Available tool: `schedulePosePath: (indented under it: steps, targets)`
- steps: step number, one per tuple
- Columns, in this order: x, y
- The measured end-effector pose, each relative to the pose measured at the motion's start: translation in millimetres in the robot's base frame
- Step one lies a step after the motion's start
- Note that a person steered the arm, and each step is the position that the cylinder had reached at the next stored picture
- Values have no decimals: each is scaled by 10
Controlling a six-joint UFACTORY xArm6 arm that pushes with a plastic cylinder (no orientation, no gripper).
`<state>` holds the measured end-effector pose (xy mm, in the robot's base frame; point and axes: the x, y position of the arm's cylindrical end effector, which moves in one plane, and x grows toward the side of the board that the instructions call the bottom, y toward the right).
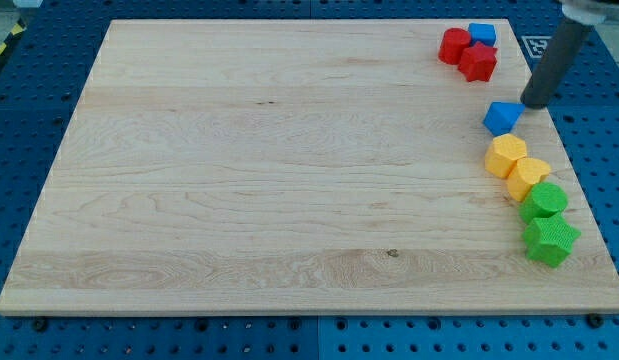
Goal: Move the blue cube red star into the group of blocks
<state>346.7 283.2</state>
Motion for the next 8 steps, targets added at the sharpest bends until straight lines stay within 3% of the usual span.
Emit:
schedulePosePath:
  steps: [3,6,8]
  targets:
    - [-1197,2]
    - [-1413,-374]
    - [-1084,-390]
